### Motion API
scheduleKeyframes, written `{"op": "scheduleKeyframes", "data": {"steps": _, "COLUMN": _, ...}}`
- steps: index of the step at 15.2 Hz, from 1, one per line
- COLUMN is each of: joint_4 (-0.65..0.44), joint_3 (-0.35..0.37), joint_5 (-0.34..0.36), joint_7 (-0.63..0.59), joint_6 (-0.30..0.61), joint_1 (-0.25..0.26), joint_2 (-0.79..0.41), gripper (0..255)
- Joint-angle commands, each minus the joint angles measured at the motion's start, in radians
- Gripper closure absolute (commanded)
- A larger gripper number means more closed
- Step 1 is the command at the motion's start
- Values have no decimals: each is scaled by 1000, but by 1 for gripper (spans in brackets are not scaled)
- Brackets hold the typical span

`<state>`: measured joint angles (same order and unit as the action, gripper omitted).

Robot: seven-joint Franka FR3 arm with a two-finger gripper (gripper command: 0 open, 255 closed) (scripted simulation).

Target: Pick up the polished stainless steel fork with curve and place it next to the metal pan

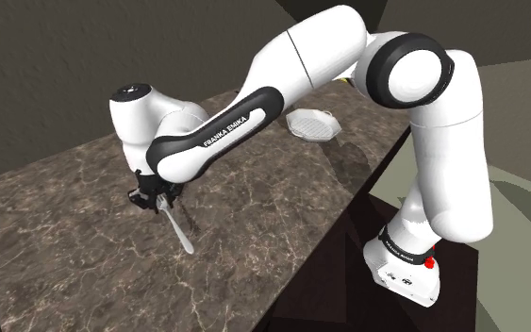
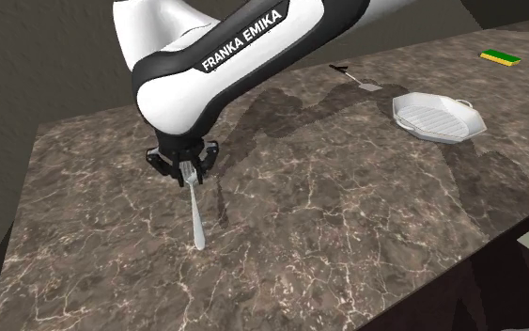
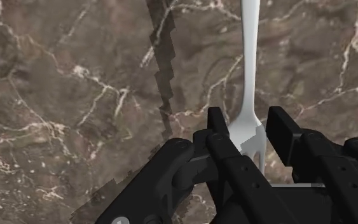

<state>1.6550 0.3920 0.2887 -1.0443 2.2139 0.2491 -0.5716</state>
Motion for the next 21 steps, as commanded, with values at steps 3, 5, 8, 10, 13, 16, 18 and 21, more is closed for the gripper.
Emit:
{"op": "scheduleKeyframes", "data": {"steps": 3, "joint_4": -12, "joint_3": 9, "joint_5": -13, "joint_7": 7, "joint_6": -38, "joint_1": -4, "joint_2": 27, "gripper": 255}}
{"op": "scheduleKeyframes", "data": {"steps": 5, "joint_4": -21, "joint_3": 13, "joint_5": -20, "joint_7": 11, "joint_6": -59, "joint_1": -6, "joint_2": 40, "gripper": 255}}
{"op": "scheduleKeyframes", "data": {"steps": 8, "joint_4": -35, "joint_3": 19, "joint_5": -29, "joint_7": 18, "joint_6": -90, "joint_1": -9, "joint_2": 58, "gripper": 255}}
{"op": "scheduleKeyframes", "data": {"steps": 10, "joint_4": -45, "joint_3": 22, "joint_5": -35, "joint_7": 21, "joint_6": -108, "joint_1": -10, "joint_2": 67, "gripper": 255}}
{"op": "scheduleKeyframes", "data": {"steps": 13, "joint_4": 97, "joint_3": 27, "joint_5": -67, "joint_7": 72, "joint_6": -53, "joint_1": -76, "joint_2": 161, "gripper": 255}}
{"op": "scheduleKeyframes", "data": {"steps": 16, "joint_4": 221, "joint_3": 29, "joint_5": -103, "joint_7": 133, "joint_6": -6, "joint_1": -138, "joint_2": 249, "gripper": 255}}
{"op": "scheduleKeyframes", "data": {"steps": 18, "joint_4": 296, "joint_3": 26, "joint_5": -130, "joint_7": 179, "joint_6": 21, "joint_1": -176, "joint_2": 304, "gripper": 255}}
{"op": "scheduleKeyframes", "data": {"steps": 21, "joint_4": 399, "joint_3": 18, "joint_5": -171, "joint_7": 255, "joint_6": 55, "joint_1": -229, "joint_2": 382, "gripper": 255}}
